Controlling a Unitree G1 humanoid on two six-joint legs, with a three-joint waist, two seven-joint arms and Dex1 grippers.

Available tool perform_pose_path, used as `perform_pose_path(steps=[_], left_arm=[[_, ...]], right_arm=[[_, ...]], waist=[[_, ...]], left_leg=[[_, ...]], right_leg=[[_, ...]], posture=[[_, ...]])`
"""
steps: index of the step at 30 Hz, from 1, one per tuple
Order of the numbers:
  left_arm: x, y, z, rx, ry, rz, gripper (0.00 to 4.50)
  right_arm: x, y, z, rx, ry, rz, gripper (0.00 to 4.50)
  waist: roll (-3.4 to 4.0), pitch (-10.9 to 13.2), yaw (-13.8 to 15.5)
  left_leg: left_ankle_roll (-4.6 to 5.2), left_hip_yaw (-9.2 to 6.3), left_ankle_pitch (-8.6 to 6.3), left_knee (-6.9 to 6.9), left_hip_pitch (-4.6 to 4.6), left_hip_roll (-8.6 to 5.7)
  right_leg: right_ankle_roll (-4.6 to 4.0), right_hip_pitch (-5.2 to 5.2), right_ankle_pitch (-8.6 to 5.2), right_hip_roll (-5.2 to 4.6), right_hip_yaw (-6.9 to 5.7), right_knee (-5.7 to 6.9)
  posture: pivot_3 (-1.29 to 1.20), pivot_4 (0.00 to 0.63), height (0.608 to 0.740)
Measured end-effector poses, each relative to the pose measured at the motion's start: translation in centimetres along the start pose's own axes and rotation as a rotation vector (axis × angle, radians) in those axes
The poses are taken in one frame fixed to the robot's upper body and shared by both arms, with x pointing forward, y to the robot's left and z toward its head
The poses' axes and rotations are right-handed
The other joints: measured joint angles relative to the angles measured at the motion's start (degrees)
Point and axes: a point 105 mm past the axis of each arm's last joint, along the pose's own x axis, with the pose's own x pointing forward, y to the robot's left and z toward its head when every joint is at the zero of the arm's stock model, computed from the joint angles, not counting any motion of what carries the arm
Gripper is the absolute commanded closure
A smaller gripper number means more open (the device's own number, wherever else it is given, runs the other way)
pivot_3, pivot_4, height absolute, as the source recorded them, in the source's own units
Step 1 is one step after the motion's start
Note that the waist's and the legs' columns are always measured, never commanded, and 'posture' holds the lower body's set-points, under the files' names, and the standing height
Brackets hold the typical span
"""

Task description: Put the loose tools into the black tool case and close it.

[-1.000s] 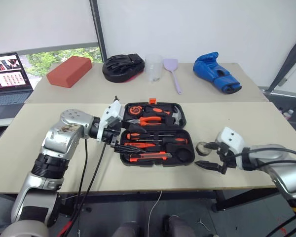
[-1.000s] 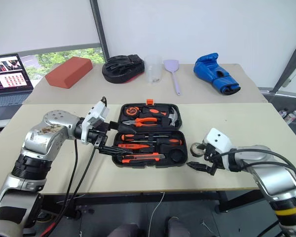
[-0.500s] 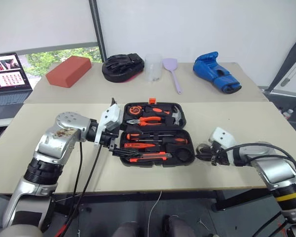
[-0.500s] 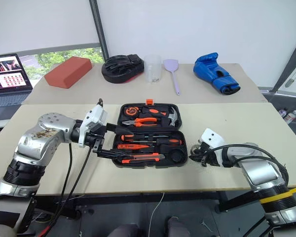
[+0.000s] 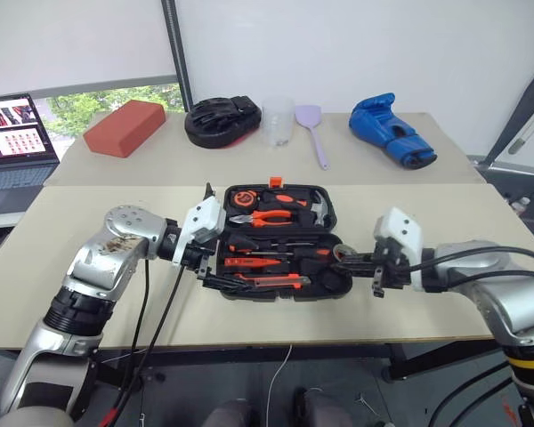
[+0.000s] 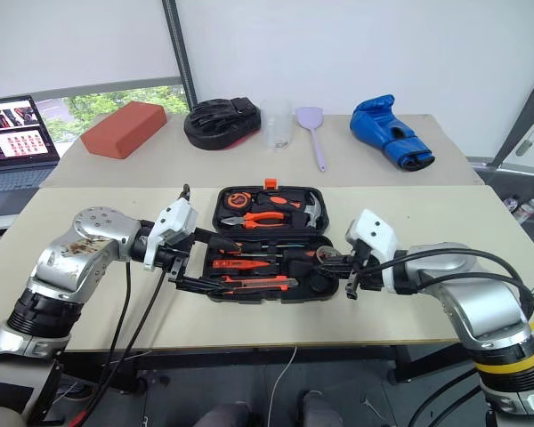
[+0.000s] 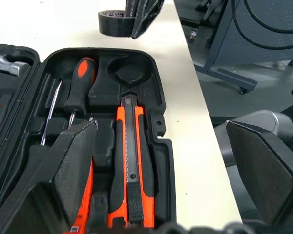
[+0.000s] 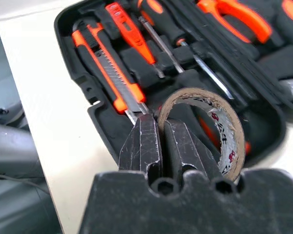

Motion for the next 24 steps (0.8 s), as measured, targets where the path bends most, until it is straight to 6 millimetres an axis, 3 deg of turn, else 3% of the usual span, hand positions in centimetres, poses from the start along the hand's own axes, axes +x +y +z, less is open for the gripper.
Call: perform_pose_path(steps=[3, 4, 5, 11, 20, 22, 24], left_arm=[[0.2, -0.1, -0.2, -0.002, 0.006, -0.009, 0.00], [0.2, 0.0, -0.3, -0.004, 0.008, -0.009, 0.00], [0.2, 0.0, -0.3, -0.004, 0.009, -0.009, 0.00], [0.2, 0.1, -0.3, 0.011, 0.015, -0.002, 0.00], [0.2, 0.3, -0.7, 0.004, 0.018, 0.024, 0.00], [-0.2, 0.6, -1.6, -0.030, 0.029, 0.064, 0.00], [-1.1, 1.2, -2.7, -0.076, 0.030, 0.140, 0.52]], right_arm=[[0.8, 0.3, -1.5, 0.015, 0.050, -0.004, 4.43], [0.9, 0.4, -1.8, 0.017, 0.062, -0.007, 3.69], [1.0, 0.4, -1.9, 0.019, 0.068, -0.006, 3.59], [1.3, 0.7, -2.8, -0.017, 0.103, -0.010, 1.58], [1.1, 1.2, -2.4, -0.001, 0.072, 0.035, 1.58], [0.4, 0.6, -1.7, 0.013, 0.033, 0.008, 2.09], [-0.5, -0.5, -1.1, 0.045, -0.008, -0.028, 2.65]], waist=[[0.00, 0.0, 0.0], [0.00, 0.0, -0.1], [0.00, 0.0, -0.1], [0.00, 0.0, -0.2], [0.00, 0.0, -0.2], [0.00, 0.0, -0.2], [0.00, 0.0, -0.2]], left_leg=[[0.01, 0.00, 0.00, 0.00, -0.01, -0.01], [0.01, 0.00, 0.00, 0.00, 0.00, 0.00], [0.00, 0.00, 0.00, 0.00, 0.00, 0.00], [-0.01, 0.00, 0.00, 0.01, 0.02, 0.00], [-0.01, 0.00, 0.00, 0.00, 0.02, 0.00], [0.00, 0.00, 0.01, 0.00, 0.02, 0.01], [0.00, 0.00, 0.01, -0.01, 0.02, 0.01]], right_leg=[[0.00, -0.01, 0.00, 0.00, 0.00, 0.01], [0.00, -0.01, 0.00, 0.00, -0.01, 0.00], [0.00, -0.01, 0.00, 0.00, -0.01, 0.01], [0.00, 0.01, 0.00, 0.01, -0.01, 0.01], [0.00, 0.00, 0.00, 0.01, 0.00, 0.01], [0.00, 0.00, 0.00, 0.02, 0.00, 0.01], [0.00, -0.01, 0.00, 0.03, 0.00, 0.01]], posture=[[0.00, 0.150, 0.740], [0.00, 0.150, 0.740], [0.00, 0.150, 0.740], [0.00, 0.150, 0.740], [0.00, 0.150, 0.740], [0.00, 0.150, 0.740], [0.00, 0.150, 0.740]])
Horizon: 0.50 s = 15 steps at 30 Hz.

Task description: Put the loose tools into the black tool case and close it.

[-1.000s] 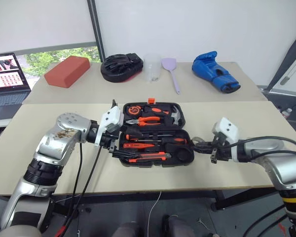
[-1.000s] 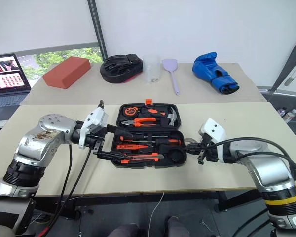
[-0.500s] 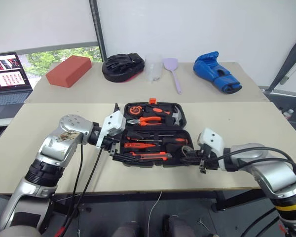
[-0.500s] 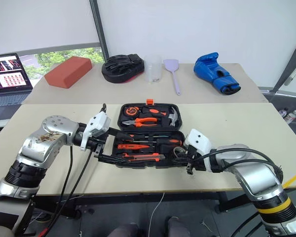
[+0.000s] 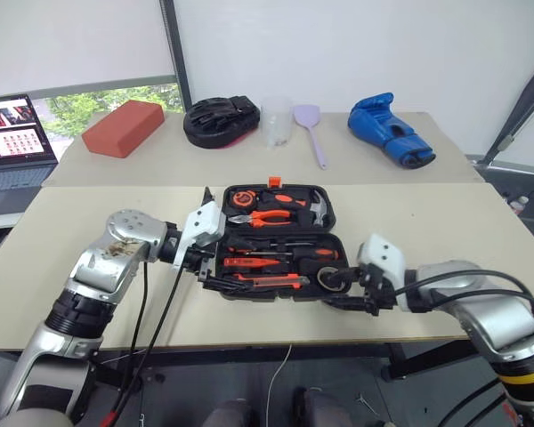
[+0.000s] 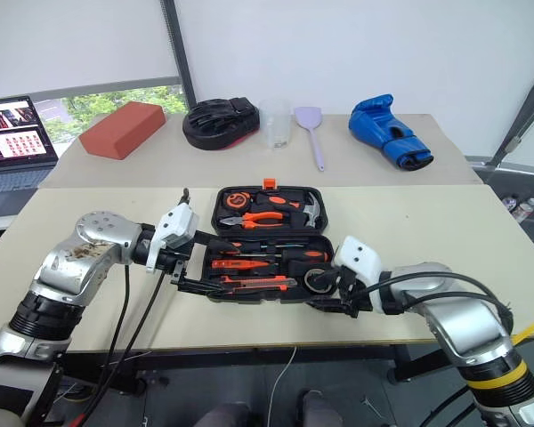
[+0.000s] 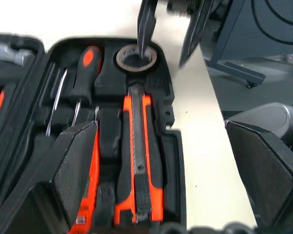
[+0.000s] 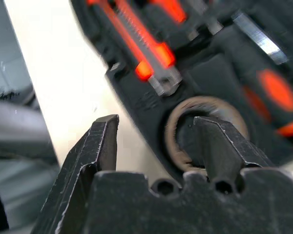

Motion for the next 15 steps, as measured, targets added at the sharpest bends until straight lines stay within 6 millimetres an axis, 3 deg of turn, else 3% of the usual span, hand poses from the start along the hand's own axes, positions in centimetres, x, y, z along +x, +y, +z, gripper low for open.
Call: perform_pose_path(steps=[3, 6, 11, 15], left_arm=[[-2.3, 1.4, -2.3, -0.076, 0.033, 0.139, 1.46], [-3.9, 2.4, -4.7, -0.112, 0.097, 0.231, 2.55], [-4.3, 3.4, -7.3, -0.128, 0.164, 0.313, 4.28], [-2.6, 3.3, -8.2, -0.100, 0.187, 0.282, 4.40]], right_arm=[[-1.5, -2.4, 0.5, 0.037, -0.035, -0.082, 3.66], [-2.2, -4.9, -0.4, 0.054, -0.016, -0.157, 4.50], [-1.3, -7.7, -2.3, -0.003, 0.048, -0.218, 4.50], [0.7, -7.9, -4.4, -0.056, 0.119, -0.177, 4.50]], waist=[[0.00, 0.0, -0.1], [0.01, 0.0, -0.1], [0.01, 0.0, 0.1], [0.01, 0.0, 0.1]], left_leg=[[0.00, 0.00, 0.00, -0.04, 0.03, 0.01], [0.00, 0.01, 0.00, -0.06, 0.04, 0.00], [0.00, 0.01, 0.00, -0.05, 0.03, -0.03], [0.02, 0.01, 0.01, -0.06, -0.01, -0.02]], right_leg=[[-0.01, -0.01, 0.00, 0.03, 0.01, 0.01], [-0.01, 0.00, -0.01, 0.02, 0.01, 0.01], [-0.01, 0.01, -0.01, -0.04, -0.02, 0.01], [-0.01, -0.05, 0.00, -0.04, -0.03, 0.03]], posture=[[0.00, 0.150, 0.740], [0.00, 0.150, 0.740], [0.00, 0.150, 0.740], [0.00, 0.150, 0.740]])
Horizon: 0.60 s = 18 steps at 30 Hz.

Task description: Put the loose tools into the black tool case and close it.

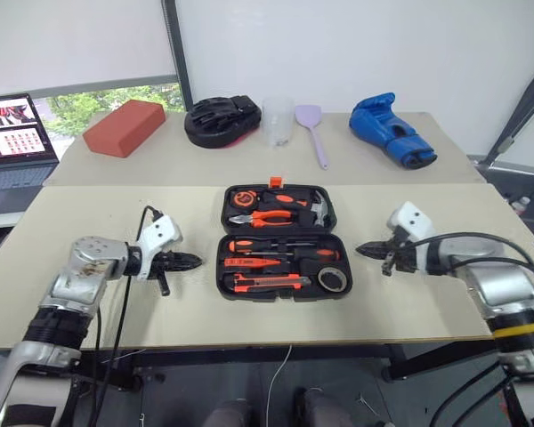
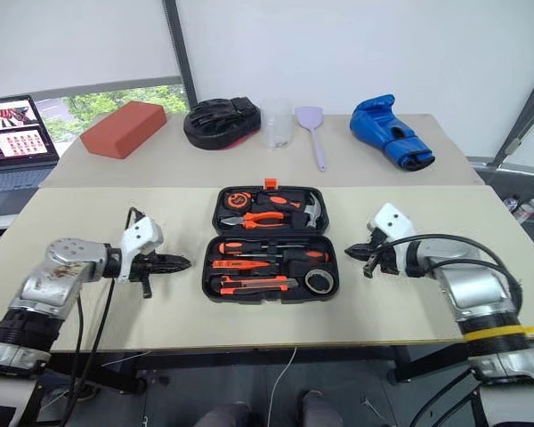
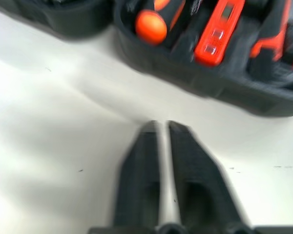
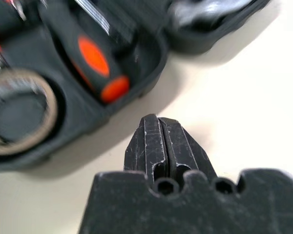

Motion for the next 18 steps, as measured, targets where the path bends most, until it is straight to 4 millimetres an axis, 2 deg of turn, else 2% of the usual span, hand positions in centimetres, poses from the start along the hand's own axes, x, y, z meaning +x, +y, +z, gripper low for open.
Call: perform_pose_path(steps=[3, 5, 7, 11, 15, 18], left_arm=[[1.3, -0.3, 0.9, 0.011, -0.027, -0.018, 4.40], [1.7, -0.5, 1.0, 0.005, -0.027, -0.025, 4.40], [1.4, -0.6, 1.1, 0.008, -0.014, -0.034, 4.40], [-0.2, -1.7, 0.5, 0.016, 0.042, -0.104, 4.40], [-0.7, -2.6, 0.0, 0.016, 0.065, -0.153, 4.40], [-1.0, -3.0, -0.3, 0.043, 0.080, -0.173, 4.40]], right_arm=[[1.4, 0.6, 0.3, -0.054, 0.003, 0.051, 4.50], [1.6, 1.0, 0.7, -0.098, 0.006, 0.078, 4.50], [1.1, 1.6, 0.9, -0.130, 0.008, 0.114, 4.50], [0.1, 4.8, 0.6, -0.207, 0.024, 0.267, 4.50], [-0.4, 6.2, 0.2, -0.234, 0.035, 0.321, 4.50], [0.0, 6.3, 0.2, -0.237, 0.029, 0.297, 4.50]], waist=[[0.01, 0.0, -0.1], [0.01, 0.0, -0.2], [0.01, 0.0, -0.2], [0.01, 0.0, -0.3], [0.02, 0.0, -0.2], [0.02, 0.0, -0.3]], left_leg=[[0.00, 0.01, 0.00, 0.05, -0.01, -0.01], [0.00, 0.00, 0.00, 0.04, -0.02, 0.00], [0.00, 0.00, 0.00, 0.00, -0.09, 0.02], [0.03, -0.01, -0.01, -0.11, -0.17, 0.02], [0.03, 0.00, -0.02, -0.07, -0.16, 0.00], [-0.02, 0.01, -0.04, -0.05, -0.03, 0.01]], right_leg=[[0.00, 0.01, 0.00, -0.01, 0.01, -0.01], [0.00, 0.00, 0.00, 0.01, 0.02, 0.00], [0.00, -0.12, 0.00, 0.02, 0.02, 0.03], [-0.03, -0.32, -0.02, 0.05, 0.02, 0.06], [-0.03, -0.25, -0.02, 0.04, 0.02, 0.00], [-0.03, -0.14, -0.02, 0.05, 0.05, 0.02]], posture=[[0.00, 0.150, 0.740], [0.00, 0.150, 0.740], [0.00, 0.150, 0.740], [0.00, 0.150, 0.740], [0.00, 0.150, 0.740], [0.00, 0.150, 0.740]])
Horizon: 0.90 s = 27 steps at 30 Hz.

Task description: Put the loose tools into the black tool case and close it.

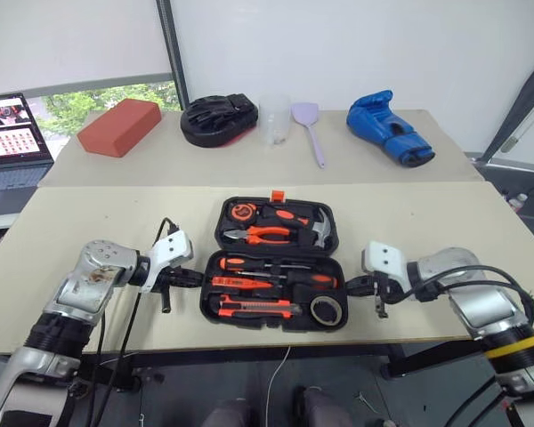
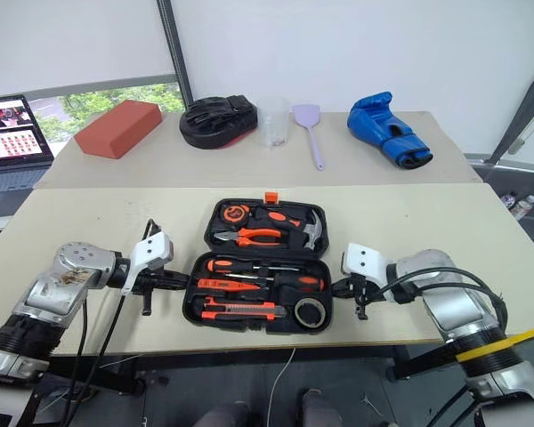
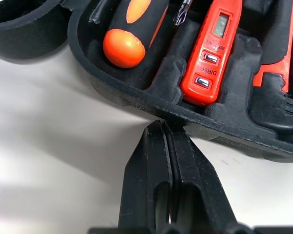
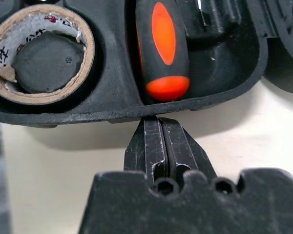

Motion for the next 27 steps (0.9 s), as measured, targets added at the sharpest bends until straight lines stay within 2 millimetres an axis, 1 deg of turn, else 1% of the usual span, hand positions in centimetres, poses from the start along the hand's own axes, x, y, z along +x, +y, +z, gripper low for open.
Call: perform_pose_path(steps=[5, 10, 11, 12, 13, 14, 15, 16, 17, 19, 20, 21, 22, 23, 24, 25, 26, 27], left_arm=[[0.1, -0.6, -0.1, 0.004, 0.001, -0.019, 4.40], [0.4, -1.0, 0.1, -0.005, -0.006, -0.032, 4.40], [0.4, -1.0, 0.1, -0.007, -0.006, -0.031, 4.50], [0.3, -0.9, -0.1, -0.017, -0.004, -0.027, 3.92], [0.1, -0.6, -0.2, -0.033, -0.003, -0.023, 3.73], [-0.3, -0.2, -0.6, -0.057, 0.004, -0.009, 3.35], [-0.9, 0.2, -0.9, -0.085, 0.010, 0.007, 3.07], [-1.5, 0.7, -1.2, -0.139, 0.010, 0.025, 2.72], [-2.6, 1.7, -1.8, -0.234, 0.009, 0.064, 2.24], [-4.2, 2.9, -2.3, -0.342, -0.003, 0.125, 1.66], [-4.4, 3.8, -2.0, -0.413, -0.038, 0.163, 1.13], [-4.3, 5.0, -1.4, -0.476, -0.084, 0.207, 0.82], [-3.9, 6.4, -0.3, -0.548, -0.141, 0.252, 0.53], [-3.4, 7.5, 1.3, -0.604, -0.194, 0.267, 0.16], [-2.8, 8.0, 2.9, -0.636, -0.232, 0.260, 0.07], [-2.6, 8.2, 3.6, -0.659, -0.247, 0.251, 0.07], [-2.4, 8.2, 3.9, -0.693, -0.256, 0.240, 0.07], [-2.0, 8.2, 3.7, -0.730, -0.255, 0.231, 0.07]], right_arm=[[0.1, -0.7, -0.1, 0.006, 0.006, -0.064, 4.50], [-0.7, -1.2, -0.6, 0.076, 0.011, -0.117, 4.50], [-0.9, -1.2, -0.7, 0.085, 0.017, -0.119, 4.04], [-1.1, -1.1, -0.7, 0.089, 0.023, -0.115, 3.82], [-1.5, -1.0, -0.8, 0.103, 0.023, -0.108, 3.46], [-2.1, -1.1, -1.0, 0.115, 0.026, -0.107, 3.10], [-2.7, -1.4, -1.0, 0.122, 0.026, -0.120, 2.79], [-3.1, -1.9, -0.9, 0.153, 0.011, -0.144, 2.44], [-3.9, -3.2, -0.4, 0.200, -0.022, -0.199, 1.97], [-5.1, -4.8, 0.3, 0.261, -0.076, -0.271, 1.43], [-5.4, -5.5, 0.9, 0.340, -0.140, -0.298, 0.93], [-5.1, -6.1, 1.5, 0.420, -0.206, -0.311, 0.62], [-4.3, -6.8, 2.6, 0.514, -0.286, -0.311, 0.37], [-3.0, -7.2, 3.9, 0.591, -0.348, -0.283, 0.05], [-1.6, -7.4, 5.0, 0.647, -0.381, -0.254, 0.01], [-1.0, -7.7, 5.3, 0.687, -0.380, -0.254, 0.01], [-0.7, -8.1, 5.0, 0.732, -0.359, -0.276, 0.01], [-0.7, -8.5, 4.5, 0.765, -0.334, -0.303, 0.01]], waist=[[0.00, 0.0, -0.1], [0.00, 0.0, 0.2], [0.00, 0.0, 0.3], [0.00, 0.0, 0.2], [0.00, 0.0, 0.2], [0.00, 0.0, 0.2], [0.00, 0.0, 0.2], [0.00, 0.0, 0.0], [0.01, 0.0, -0.3], [0.01, 0.0, -0.5], [-0.01, 0.0, -0.4], [-0.04, 0.0, -0.3], [-0.09, 0.0, -0.1], [-0.11, 0.0, 0.2], [-0.11, 0.0, 0.2], [-0.07, 0.0, 0.2], [-0.06, 0.0, 0.2], [-0.06, 0.0, 0.1]], left_leg=[[-0.03, 0.00, -0.01, 0.05, 0.08, 0.01], [0.02, -0.01, 0.02, 0.04, 0.07, 0.00], [0.02, -0.01, 0.02, 0.04, 0.07, 0.00], [0.03, -0.01, 0.02, 0.03, 0.07, 0.00], [0.03, -0.01, 0.02, 0.03, 0.07, 0.00], [0.02, -0.01, 0.02, 0.03, 0.07, 0.01], [0.02, -0.01, 0.02, 0.03, 0.08, 0.01], [0.01, 0.00, 0.02, 0.05, 0.11, 0.02], [-0.02, 0.01, 0.02, 0.03, 0.09, 0.03], [-0.01, 0.00, 0.03, 0.02, 0.12, 0.08], [0.00, -0.05, 0.04, 0.04, 0.12, 0.12], [0.00, -0.05, 0.06, 0.08, 0.12, 0.13], [-0.02, -0.06, 0.07, 0.16, 0.08, 0.13], [-0.03, -0.07, 0.08, 0.19, 0.01, 0.11], [-0.03, -0.06, 0.08, 0.20, -0.01, 0.07], [-0.02, -0.06, 0.08, 0.21, -0.01, 0.04], [-0.01, -0.05, 0.08, 0.19, -0.01, 0.01], [0.03, -0.05, 0.06, 0.17, -0.05, -0.05]], right_leg=[[0.00, 0.12, 0.00, 0.01, 0.01, 0.03], [-0.01, 0.09, 0.00, 0.01, -0.02, 0.03], [-0.01, 0.09, 0.00, 0.01, -0.02, 0.02], [-0.01, 0.09, 0.00, 0.00, -0.02, 0.02], [-0.01, 0.10, 0.00, 0.01, -0.02, 0.00], [-0.01, 0.11, 0.00, 0.01, -0.02, 0.00], [-0.01, 0.11, 0.00, 0.01, -0.02, 0.01], [-0.01, 0.12, 0.00, 0.02, -0.01, 0.04], [-0.11, 0.10, 0.08, 0.05, 0.02, 0.03], [-0.12, 0.09, 0.07, 0.08, 0.00, 0.10], [-0.13, 0.12, 0.08, 0.13, -0.04, 0.10], [-0.18, 0.14, 0.11, 0.15, -0.03, 0.12], [-0.23, 0.14, 0.17, 0.16, -0.04, 0.14], [-0.23, 0.11, 0.25, 0.14, -0.04, 0.13], [-0.22, 0.06, 0.26, 0.06, -0.02, 0.21], [-0.22, 0.02, 0.26, 0.02, -0.02, 0.33], [-0.22, -0.05, 0.26, 0.01, -0.01, 0.65], [-0.21, -0.19, 0.26, -0.03, 0.00, 0.76]], posture=[[0.00, 0.150, 0.740], [0.00, 0.150, 0.740], [0.00, 0.150, 0.740], [0.00, 0.150, 0.740], [0.00, 0.150, 0.740], [0.00, 0.150, 0.740], [0.00, 0.150, 0.740], [0.00, 0.150, 0.740], [0.00, 0.150, 0.740], [0.00, 0.150, 0.740], [0.00, 0.150, 0.740], [0.00, 0.150, 0.740], [0.00, 0.150, 0.740], [0.00, 0.150, 0.740], [0.00, 0.150, 0.740], [0.00, 0.150, 0.740], [0.00, 0.150, 0.740], [0.00, 0.150, 0.740]])
